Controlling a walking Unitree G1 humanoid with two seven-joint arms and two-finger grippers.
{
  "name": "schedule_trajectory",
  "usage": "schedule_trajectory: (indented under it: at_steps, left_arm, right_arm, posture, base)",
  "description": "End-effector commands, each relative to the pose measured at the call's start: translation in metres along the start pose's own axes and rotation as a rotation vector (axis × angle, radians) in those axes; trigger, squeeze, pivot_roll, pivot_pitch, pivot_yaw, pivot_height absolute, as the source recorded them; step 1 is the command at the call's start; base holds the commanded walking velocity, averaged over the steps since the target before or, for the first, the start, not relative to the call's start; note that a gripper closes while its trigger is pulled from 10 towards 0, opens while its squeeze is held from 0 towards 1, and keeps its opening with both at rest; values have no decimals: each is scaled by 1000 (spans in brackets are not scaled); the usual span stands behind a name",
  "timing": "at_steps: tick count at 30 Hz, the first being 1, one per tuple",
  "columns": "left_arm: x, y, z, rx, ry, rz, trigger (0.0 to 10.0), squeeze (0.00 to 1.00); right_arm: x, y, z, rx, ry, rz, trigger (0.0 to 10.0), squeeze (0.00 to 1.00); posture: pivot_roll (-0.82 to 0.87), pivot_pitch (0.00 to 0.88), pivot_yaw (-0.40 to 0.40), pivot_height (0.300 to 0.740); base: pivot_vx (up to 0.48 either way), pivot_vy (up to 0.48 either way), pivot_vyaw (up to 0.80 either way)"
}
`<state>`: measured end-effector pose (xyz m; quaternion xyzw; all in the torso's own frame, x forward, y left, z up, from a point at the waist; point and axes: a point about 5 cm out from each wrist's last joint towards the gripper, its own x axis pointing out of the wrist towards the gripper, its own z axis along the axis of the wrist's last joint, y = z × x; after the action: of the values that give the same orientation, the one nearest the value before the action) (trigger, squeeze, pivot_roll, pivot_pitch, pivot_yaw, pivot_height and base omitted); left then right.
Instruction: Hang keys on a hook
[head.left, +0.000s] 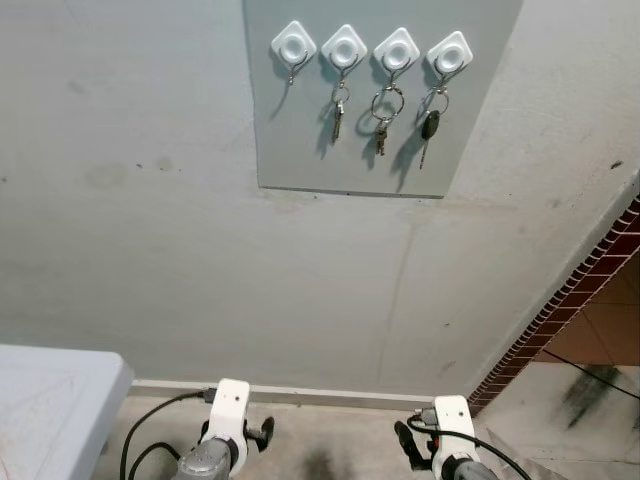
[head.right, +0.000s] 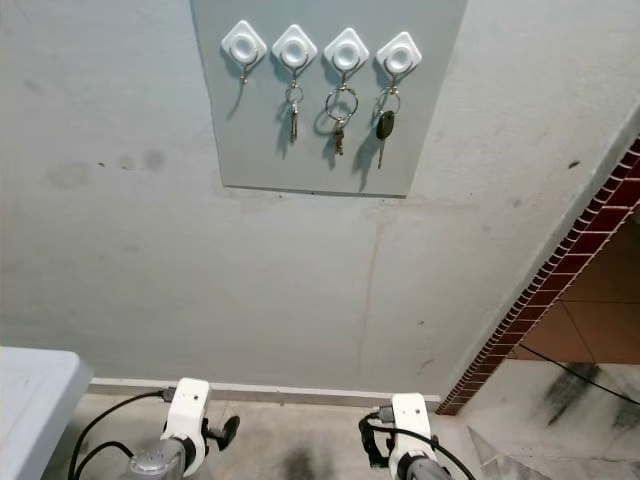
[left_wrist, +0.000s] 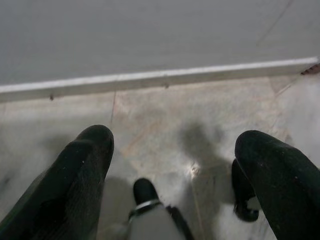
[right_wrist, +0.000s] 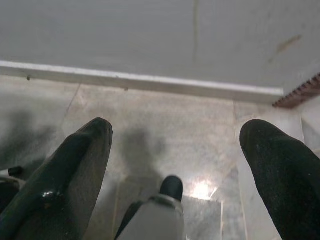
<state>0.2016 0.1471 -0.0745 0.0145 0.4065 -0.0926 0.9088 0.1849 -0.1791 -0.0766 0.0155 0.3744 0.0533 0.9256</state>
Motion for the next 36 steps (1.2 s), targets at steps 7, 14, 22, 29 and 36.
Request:
schedule_trajectory:
  at_steps: [7, 14, 22, 29, 36]
  left_arm:
    - [-7, 10, -22, -8, 77, 42, 10000, 0]
    - [-9, 16, -24, -32, 72, 79, 10000, 0]
    - [-12, 20, -33, -77, 98, 100, 10000, 0]
    - [-11, 15, -33, -101, 98, 87, 10000, 0]
    - [-9, 13, -28, -77, 88, 68, 10000, 0]
  right_arm:
    - [-11, -5, -29, 1, 124, -54, 10000, 0]
    - [-16, -10, -41, -41, 186, -82, 10000, 0]
    - [-16, -9, -44, -82, 206, -88, 10000, 0]
    - [-18, -7, -47, -80, 228, -78, 10000, 0]
    - [-17, -1, -49, -82, 246, -62, 10000, 0]
  posture:
    - [-53, 0, 21, 715]
    - [-44, 0, 14, 715]
    - [-72, 0, 6, 715]
    - [-63, 0, 11, 715]
    - [-60, 0, 9, 715]
  base:
    - [0, 0, 0]
    - [0, 0, 0]
    - [0, 0, 0]
    - [0, 0, 0]
    - [0, 0, 0]
